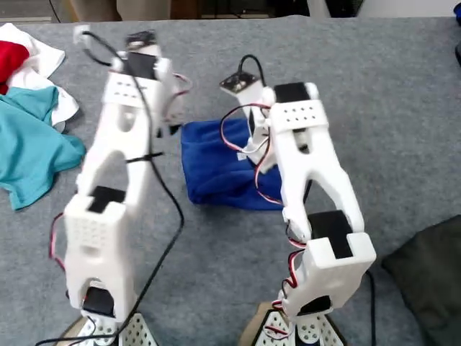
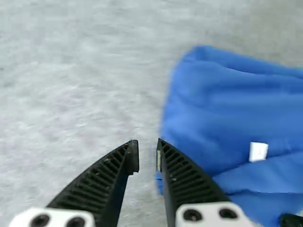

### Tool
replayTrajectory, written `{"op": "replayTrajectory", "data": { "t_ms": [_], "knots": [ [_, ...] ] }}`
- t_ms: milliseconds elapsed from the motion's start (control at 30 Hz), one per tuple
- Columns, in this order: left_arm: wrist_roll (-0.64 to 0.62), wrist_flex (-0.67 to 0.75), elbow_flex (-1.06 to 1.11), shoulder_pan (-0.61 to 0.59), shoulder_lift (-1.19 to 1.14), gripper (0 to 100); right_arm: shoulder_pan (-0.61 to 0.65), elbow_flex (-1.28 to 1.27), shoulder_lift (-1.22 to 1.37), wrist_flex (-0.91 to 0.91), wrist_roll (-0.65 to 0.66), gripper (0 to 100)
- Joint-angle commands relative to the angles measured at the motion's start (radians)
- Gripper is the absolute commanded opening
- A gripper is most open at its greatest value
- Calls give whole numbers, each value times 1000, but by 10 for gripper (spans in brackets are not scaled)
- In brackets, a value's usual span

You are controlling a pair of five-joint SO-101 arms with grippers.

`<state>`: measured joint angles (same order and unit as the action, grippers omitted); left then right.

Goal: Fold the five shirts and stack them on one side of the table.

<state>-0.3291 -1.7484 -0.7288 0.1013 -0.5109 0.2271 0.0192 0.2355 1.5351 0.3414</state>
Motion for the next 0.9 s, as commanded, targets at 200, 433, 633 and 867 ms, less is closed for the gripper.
{"op": "replayTrajectory", "data": {
  "t_ms": [200,433,633,867],
  "knots": [
    [132,-12,249,-115,352,82,12,-56,-62,-37,9,29],
    [210,-12,494,-169,608,82,22,-97,-199,3,91,128],
    [288,-11,703,-253,834,82,39,-285,-300,-98,158,130],
    [351,-11,850,-338,1027,83,31,-489,-312,-256,206,130]
  ]
}}
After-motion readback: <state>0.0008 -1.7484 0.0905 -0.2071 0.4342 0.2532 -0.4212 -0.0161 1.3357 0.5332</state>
